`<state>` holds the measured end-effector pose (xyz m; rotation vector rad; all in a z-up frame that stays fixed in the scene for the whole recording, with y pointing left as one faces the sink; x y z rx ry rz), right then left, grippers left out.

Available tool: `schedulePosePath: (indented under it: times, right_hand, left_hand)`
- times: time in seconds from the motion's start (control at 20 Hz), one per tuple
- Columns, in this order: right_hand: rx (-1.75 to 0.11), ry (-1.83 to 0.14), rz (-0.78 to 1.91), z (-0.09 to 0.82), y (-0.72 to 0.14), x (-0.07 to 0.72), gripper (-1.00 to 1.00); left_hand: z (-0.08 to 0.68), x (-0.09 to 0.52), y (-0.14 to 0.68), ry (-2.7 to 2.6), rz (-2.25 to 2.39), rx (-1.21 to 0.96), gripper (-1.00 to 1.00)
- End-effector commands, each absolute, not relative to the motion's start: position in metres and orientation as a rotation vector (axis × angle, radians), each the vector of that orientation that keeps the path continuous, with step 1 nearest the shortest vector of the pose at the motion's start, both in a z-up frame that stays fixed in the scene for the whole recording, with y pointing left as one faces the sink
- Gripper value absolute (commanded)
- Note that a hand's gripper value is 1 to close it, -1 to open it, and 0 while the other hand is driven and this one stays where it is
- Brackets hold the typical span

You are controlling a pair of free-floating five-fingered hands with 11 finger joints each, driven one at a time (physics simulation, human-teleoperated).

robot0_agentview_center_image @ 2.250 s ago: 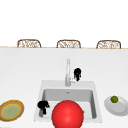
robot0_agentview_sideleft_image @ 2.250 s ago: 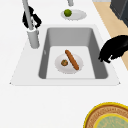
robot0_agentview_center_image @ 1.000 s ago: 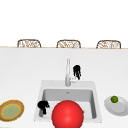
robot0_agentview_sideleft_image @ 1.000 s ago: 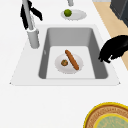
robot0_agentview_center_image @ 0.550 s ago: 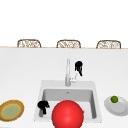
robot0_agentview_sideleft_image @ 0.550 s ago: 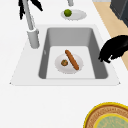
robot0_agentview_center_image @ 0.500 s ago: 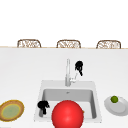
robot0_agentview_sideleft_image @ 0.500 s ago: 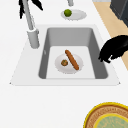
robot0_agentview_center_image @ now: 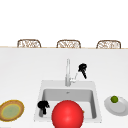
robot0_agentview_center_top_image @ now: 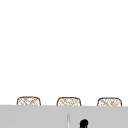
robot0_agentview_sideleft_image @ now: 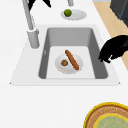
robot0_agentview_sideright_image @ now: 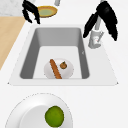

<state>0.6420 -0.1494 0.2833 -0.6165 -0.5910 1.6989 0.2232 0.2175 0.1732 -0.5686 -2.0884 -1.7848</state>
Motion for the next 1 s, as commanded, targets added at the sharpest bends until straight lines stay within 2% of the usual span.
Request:
schedulePosePath:
  times: [0.0, 0.3, 0.95]
  right_hand:
    - [-0.623, -0.584, 1.677, 0.281, -0.162, 0.615, -1.0]
    - [-0.652, -0.641, 1.668, 0.282, -0.176, 0.577, -1.0]
    - [-0.637, -0.635, 1.687, 0.259, -0.179, 0.496, -1.0]
  left_hand:
    - [0.173, 0.223, 0.217, -2.088, -1.785, -0.569, 0.0]
    - [0.173, 0.223, 0.217, -2.088, -1.785, -0.569, 0.0]
    - [0.173, 0.223, 0.217, -2.088, -1.785, -0.569, 0.0]
